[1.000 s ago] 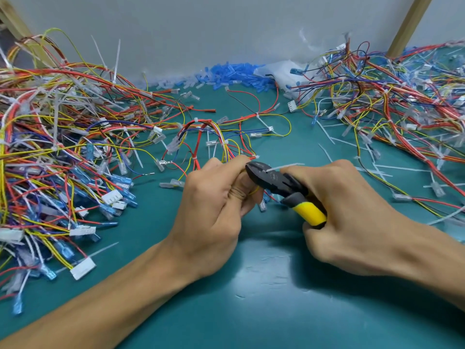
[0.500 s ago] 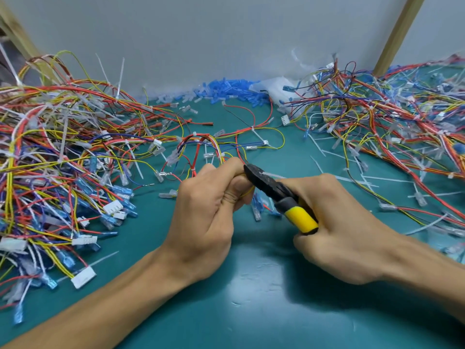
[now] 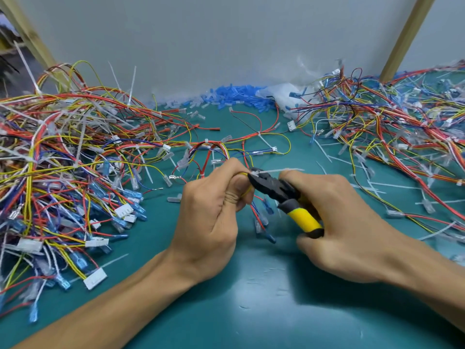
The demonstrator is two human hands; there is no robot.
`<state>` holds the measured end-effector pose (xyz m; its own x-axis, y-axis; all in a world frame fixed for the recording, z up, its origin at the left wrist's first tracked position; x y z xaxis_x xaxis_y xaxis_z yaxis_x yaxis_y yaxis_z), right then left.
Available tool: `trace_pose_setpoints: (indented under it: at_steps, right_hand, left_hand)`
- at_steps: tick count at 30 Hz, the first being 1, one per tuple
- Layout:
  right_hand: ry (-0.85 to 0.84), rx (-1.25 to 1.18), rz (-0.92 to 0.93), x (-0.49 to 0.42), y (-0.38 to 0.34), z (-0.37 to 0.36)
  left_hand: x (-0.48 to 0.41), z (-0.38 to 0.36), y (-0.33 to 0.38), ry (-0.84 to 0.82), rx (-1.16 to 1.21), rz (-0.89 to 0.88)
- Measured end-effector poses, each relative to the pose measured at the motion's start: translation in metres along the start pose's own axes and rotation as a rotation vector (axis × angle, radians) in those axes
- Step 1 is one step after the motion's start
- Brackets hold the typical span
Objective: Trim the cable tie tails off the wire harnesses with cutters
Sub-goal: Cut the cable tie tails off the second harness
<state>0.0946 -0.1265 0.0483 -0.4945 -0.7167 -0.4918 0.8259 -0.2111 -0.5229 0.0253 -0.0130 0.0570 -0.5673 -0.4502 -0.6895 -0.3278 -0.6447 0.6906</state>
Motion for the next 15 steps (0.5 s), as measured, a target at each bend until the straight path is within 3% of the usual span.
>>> trace_pose_setpoints:
  at_steps: [15]
  right_hand:
    - [0.026,-0.036,-0.014,0.0007,0.0025,-0.0025]
  left_hand:
    - [0.0038,-0.0052,-0.0024,-0.008,-0.025,-0.016]
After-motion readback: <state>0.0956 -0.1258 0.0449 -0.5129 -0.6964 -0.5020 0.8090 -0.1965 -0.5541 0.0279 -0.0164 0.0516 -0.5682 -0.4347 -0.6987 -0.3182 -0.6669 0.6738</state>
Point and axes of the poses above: each hand's wrist, its own x-axis away from the middle knuckle, its own z-axis out of the back of the hand, y = z × x, the point moved 10 cm from there along -x, towards the middle knuckle, and after that the axes turned 15 degrees about y, right-handed, at the moved point
